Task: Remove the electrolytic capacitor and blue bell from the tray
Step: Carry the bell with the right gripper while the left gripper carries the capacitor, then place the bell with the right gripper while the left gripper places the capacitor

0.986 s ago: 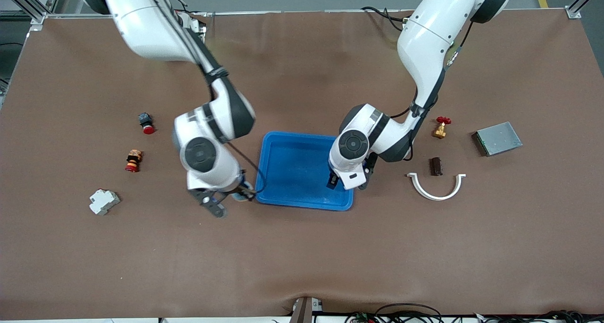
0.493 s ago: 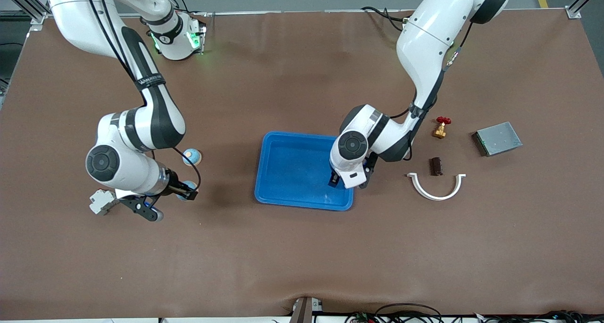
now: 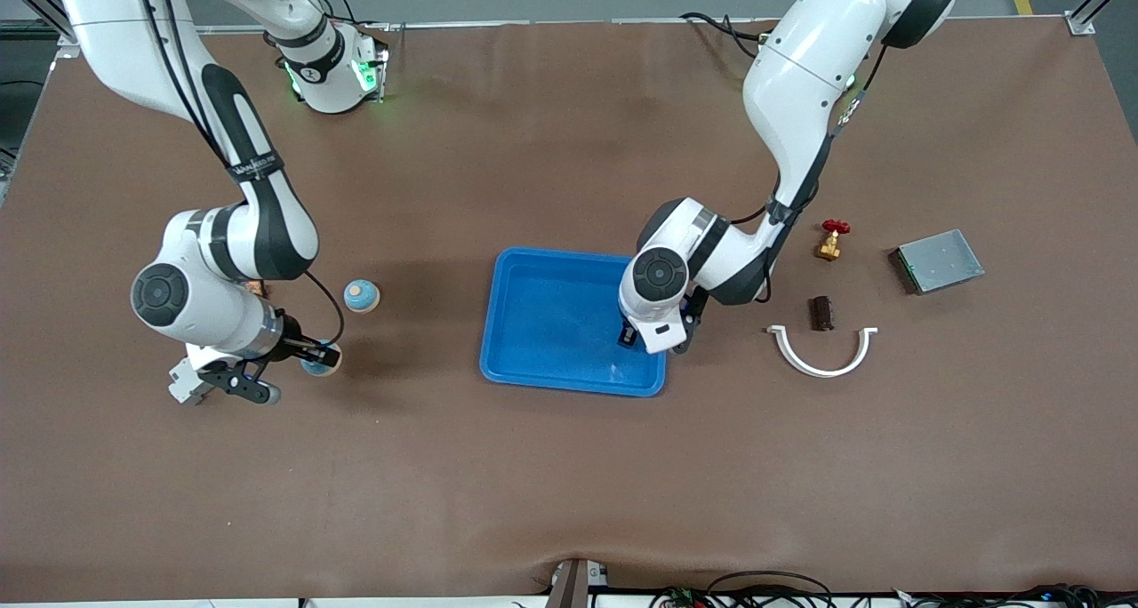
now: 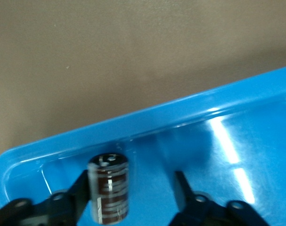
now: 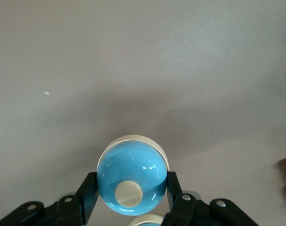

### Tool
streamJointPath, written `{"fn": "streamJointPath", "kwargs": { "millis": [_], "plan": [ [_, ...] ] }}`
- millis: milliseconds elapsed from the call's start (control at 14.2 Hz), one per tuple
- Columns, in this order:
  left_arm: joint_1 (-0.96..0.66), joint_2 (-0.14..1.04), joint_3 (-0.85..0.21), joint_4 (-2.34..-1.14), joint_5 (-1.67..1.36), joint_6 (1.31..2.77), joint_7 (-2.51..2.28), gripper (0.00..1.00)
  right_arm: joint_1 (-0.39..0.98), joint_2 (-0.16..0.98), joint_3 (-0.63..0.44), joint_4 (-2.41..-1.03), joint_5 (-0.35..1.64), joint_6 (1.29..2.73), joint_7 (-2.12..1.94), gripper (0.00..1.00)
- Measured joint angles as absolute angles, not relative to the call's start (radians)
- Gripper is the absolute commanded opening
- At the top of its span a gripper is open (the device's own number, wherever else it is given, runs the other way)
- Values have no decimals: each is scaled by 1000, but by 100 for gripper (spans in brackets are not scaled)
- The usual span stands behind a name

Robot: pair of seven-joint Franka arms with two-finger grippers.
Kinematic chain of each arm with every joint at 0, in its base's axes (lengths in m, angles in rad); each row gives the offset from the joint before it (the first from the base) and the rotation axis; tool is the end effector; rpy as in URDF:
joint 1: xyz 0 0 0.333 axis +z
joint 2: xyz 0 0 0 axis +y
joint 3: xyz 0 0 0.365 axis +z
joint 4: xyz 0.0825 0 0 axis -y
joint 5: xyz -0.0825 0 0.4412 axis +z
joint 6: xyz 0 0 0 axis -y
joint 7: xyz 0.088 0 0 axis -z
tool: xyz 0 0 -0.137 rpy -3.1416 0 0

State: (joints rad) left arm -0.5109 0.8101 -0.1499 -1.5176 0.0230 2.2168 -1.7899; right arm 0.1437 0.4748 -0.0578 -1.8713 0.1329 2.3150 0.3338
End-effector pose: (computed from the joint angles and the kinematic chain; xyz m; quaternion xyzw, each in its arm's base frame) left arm 0.6195 -0.4612 0.1413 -0.8359 -0.5445 0.0610 0.0323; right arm 0.6939 0.0670 0.2310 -0.9854 0.1658 0.0216 0.0311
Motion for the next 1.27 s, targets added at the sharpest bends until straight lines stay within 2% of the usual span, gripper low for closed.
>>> {"fn": "streamJointPath", "kwargs": {
  "millis": [141, 845, 1268],
  "plan": [
    [-510, 810, -149, -1511, 25, 2217, -1790, 6, 116, 451, -58, -1918, 133, 2327, 268, 0],
    [-492, 771, -145, -1489, 74, 2212, -1710, 1, 15, 331, -58, -2200, 133, 2488, 44, 0],
    [-348, 649, -138, -1417, 91, 2045, -1374, 1, 10, 283, -58, -2353, 133, 2616, 15, 0]
  ]
}}
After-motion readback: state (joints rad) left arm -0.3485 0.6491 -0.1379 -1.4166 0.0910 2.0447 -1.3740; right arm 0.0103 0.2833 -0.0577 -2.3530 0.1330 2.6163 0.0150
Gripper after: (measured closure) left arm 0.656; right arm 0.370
